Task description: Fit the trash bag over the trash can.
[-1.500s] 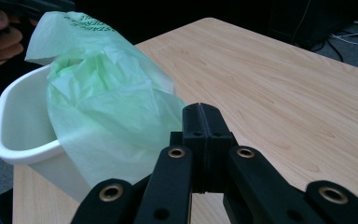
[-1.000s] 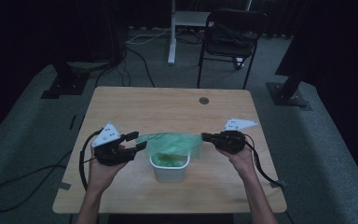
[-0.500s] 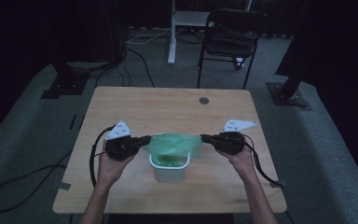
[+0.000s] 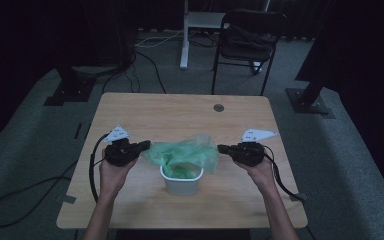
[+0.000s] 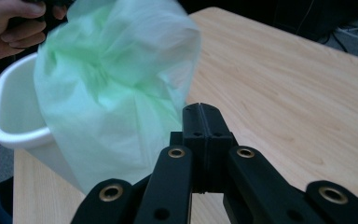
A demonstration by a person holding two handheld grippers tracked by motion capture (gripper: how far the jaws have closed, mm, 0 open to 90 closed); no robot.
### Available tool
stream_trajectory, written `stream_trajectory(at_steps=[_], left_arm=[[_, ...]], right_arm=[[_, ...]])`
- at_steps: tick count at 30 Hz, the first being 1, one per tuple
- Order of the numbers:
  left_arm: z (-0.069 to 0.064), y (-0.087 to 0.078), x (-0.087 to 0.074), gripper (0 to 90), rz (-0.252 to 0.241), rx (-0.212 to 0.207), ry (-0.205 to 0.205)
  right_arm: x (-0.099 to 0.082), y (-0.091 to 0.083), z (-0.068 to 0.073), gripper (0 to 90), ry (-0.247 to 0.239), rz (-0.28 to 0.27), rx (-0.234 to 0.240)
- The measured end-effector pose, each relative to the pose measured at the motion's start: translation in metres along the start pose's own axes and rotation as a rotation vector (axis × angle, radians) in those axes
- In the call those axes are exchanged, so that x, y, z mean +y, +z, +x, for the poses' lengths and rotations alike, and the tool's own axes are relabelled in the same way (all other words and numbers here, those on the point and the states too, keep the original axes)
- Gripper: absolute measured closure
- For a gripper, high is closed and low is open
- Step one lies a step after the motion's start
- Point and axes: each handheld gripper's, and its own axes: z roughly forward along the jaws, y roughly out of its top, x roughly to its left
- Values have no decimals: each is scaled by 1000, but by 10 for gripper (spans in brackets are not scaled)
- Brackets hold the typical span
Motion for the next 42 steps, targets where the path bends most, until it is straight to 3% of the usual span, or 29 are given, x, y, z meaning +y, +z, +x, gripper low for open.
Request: stream_trajectory(at_steps=[7, 16, 19, 22, 26, 30, 35, 38, 39, 41, 42], left_arm=[[8, 8, -13, 900, 36, 2, -40], [15, 2, -16, 892, 34, 34, -86], [15, -1, -16, 770, 21, 49, -89], [10, -11, -8, 660, -28, 47, -81], [-2, -17, 4, 584, -65, 1, -24], [-12, -8, 14, 557, -41, -38, 23], [-4, 8, 19, 574, -13, -89, -27], [4, 18, 19, 611, 2, -177, -74], [6, 23, 19, 612, 28, -208, -86], [6, 25, 19, 657, 38, -216, -88], [4, 26, 19, 705, 49, -221, -68]], right_arm=[[-12, 2, -4, 900, 19, 29, -13], [-13, -9, -6, 900, 29, 8, -24], [-13, -8, -5, 900, 26, 11, -26], [-12, -8, -6, 900, 29, 5, -20], [-9, -7, -5, 900, 22, 1, -16], [-7, -5, -3, 900, 16, -2, -9], [-5, -3, -2, 900, 11, -3, -5], [-5, -4, -2, 900, 12, -4, -5], [-5, -4, -3, 900, 10, -3, -5], [-5, -4, -3, 900, 10, -2, -5], [-5, -4, -2, 900, 10, -1, -4]])
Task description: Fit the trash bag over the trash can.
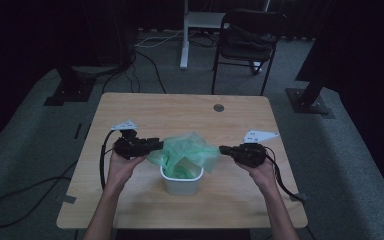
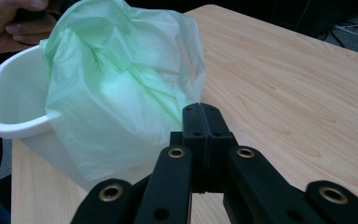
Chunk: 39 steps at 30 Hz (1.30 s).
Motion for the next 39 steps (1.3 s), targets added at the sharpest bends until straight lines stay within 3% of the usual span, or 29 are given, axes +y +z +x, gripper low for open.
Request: stream_trajectory(at_steps=[2, 5, 12, 15, 20, 27, 34, 39], left_arm=[[-4, -1, 0, 818, -2, 26, 30], [-10, -8, -1, 900, -23, 34, 67], [-26, -22, -2, 900, -41, 37, 141], [-38, -30, -9, 900, -48, 24, 187], [-52, -38, -25, 900, -34, 8, 225], [-58, -47, -45, 900, -38, -3, 223], [-57, -57, -67, 900, -39, -30, 188], [-59, -55, -81, 900, -25, -69, 163]], right_arm=[[0, 0, 1, 900, -2, -1, 2], [0, -2, 2, 900, -6, -1, 1], [1, -7, 3, 900, -7, -10, 10], [0, -8, 4, 900, -18, -1, 12], [-6, -9, 8, 900, -28, 22, 23], [-13, -16, 14, 900, -34, 23, 26], [-15, -25, 17, 900, -35, 3, 34], [-15, -30, 23, 900, -47, -26, 92]])
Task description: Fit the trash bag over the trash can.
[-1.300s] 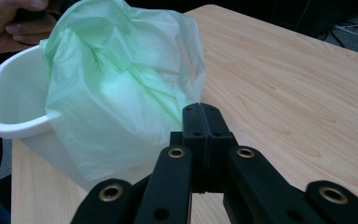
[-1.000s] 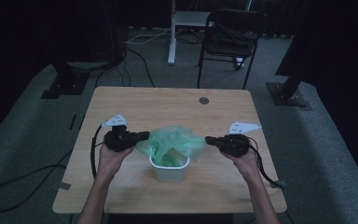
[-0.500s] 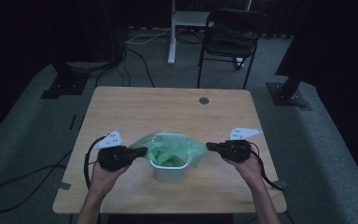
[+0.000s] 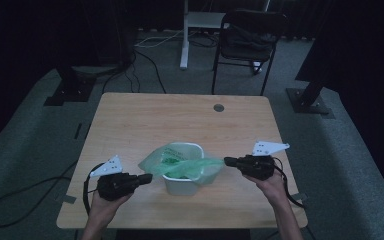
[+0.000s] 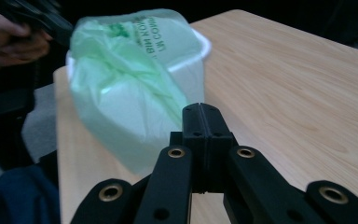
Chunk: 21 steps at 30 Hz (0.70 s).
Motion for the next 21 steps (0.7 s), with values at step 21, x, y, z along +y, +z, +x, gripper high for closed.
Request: stream_trajectory(at_steps=[21], left_arm=[[6, 27, -25, 900, 95, 8, -40]], right_arm=[[-9, 15, 7, 726, 12, 64, 69]])
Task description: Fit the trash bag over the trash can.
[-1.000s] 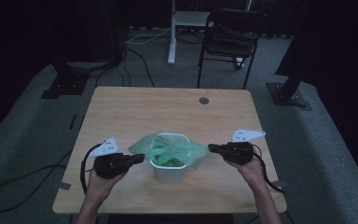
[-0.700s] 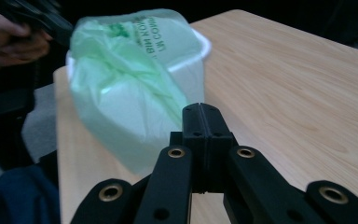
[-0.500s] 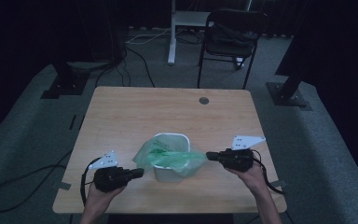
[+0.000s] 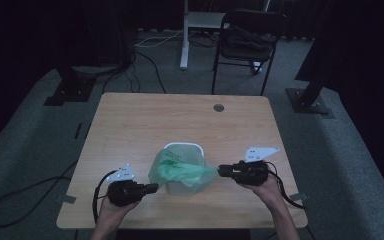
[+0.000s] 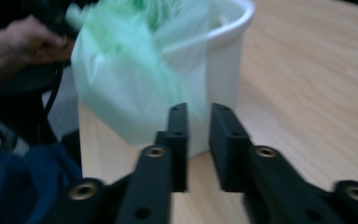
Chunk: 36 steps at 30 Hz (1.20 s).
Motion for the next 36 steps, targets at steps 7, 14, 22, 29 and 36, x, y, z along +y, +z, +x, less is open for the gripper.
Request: stream_trajectory(at_steps=[7, 14, 22, 29, 36], left_arm=[[0, -2, 4, 900, -8, 17, 5], [0, -3, 6, 900, -18, 20, 8], [-3, -5, 12, 900, -39, 18, 20], [-5, 0, 16, 900, -34, 11, 31], [-5, 0, 17, 900, -35, 9, 33]], right_arm=[[19, 2, -9, 670, 29, -51, -8], [31, 16, -13, 551, 37, -47, 12], [33, 28, -21, 488, 89, -57, 93], [33, 35, -28, 475, 130, -56, 148], [34, 44, -33, 473, 158, -46, 194]])
